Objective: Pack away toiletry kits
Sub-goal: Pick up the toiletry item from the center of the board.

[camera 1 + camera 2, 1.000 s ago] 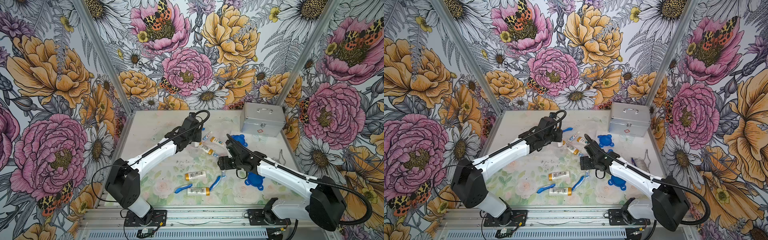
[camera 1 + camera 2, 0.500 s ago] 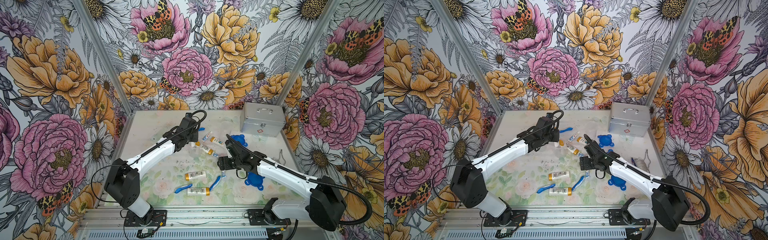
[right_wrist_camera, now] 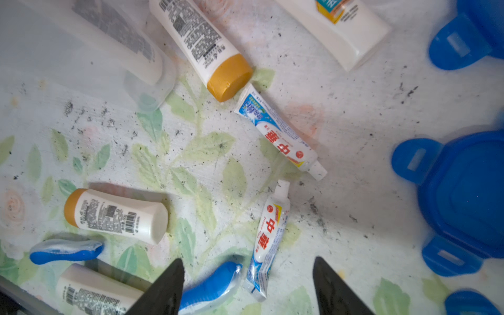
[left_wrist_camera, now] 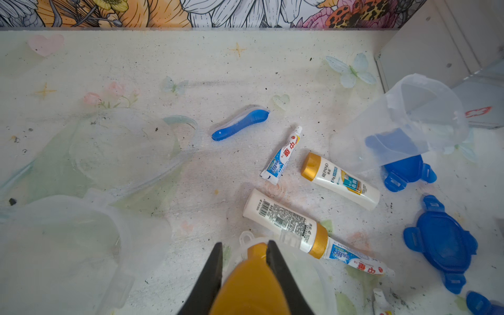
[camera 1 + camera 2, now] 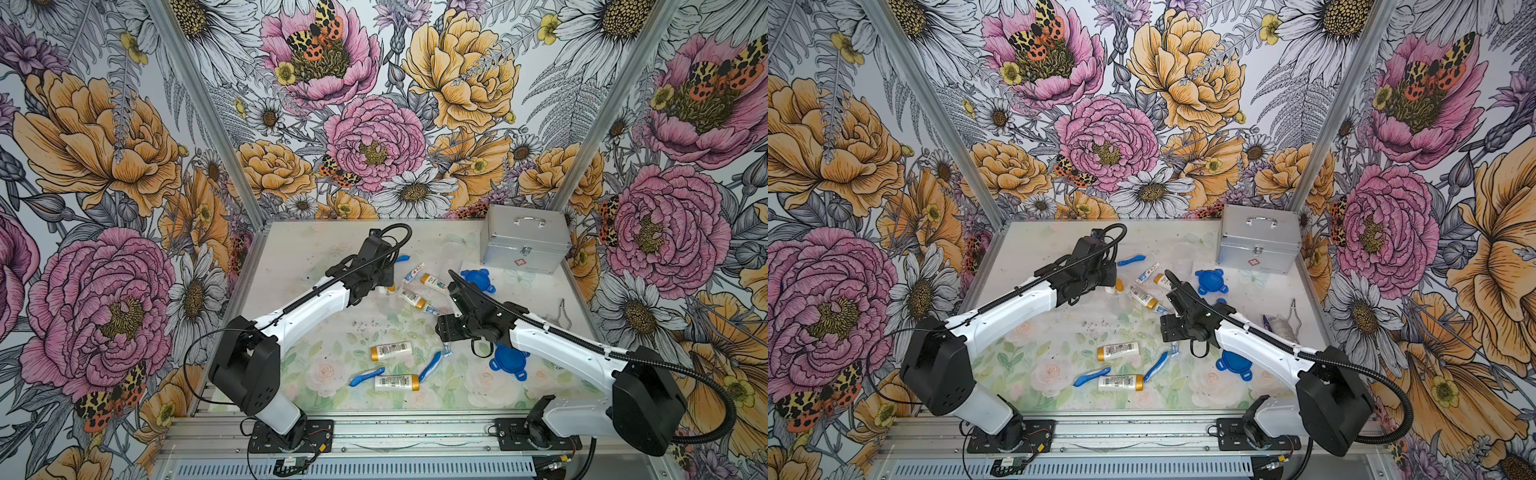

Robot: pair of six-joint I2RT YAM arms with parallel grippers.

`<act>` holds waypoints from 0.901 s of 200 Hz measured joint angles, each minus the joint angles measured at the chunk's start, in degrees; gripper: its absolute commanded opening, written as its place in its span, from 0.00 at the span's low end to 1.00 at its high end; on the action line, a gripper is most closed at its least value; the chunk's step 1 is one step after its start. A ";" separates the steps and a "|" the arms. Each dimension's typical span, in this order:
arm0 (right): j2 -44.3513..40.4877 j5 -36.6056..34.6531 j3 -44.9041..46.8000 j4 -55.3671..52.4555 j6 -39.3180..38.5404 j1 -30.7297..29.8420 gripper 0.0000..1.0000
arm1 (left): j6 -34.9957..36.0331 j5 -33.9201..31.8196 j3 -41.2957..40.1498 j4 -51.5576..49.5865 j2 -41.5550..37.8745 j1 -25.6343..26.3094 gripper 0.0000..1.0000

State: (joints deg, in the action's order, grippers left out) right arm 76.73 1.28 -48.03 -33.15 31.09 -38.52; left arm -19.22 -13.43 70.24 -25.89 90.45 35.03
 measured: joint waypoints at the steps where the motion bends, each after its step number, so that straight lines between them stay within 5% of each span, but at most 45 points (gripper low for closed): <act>1: 0.04 0.00 0.00 0.00 0.00 0.00 0.70 | 0.00 -0.02 -0.02 0.00 0.02 0.00 0.07; 142: 6.38 0.00 1.36 1.36 -0.33 0.00 0.66 | 0.15 -0.04 -0.52 0.07 1.14 0.61 0.36; 180: 9.35 0.00 1.68 2.56 -1.27 0.00 0.58 | 0.13 0.15 -0.52 0.04 1.14 0.74 0.38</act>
State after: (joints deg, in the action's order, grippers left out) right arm 86.08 1.28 -46.35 -30.59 29.82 -38.52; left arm -19.09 -13.28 69.71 -25.85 91.59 35.77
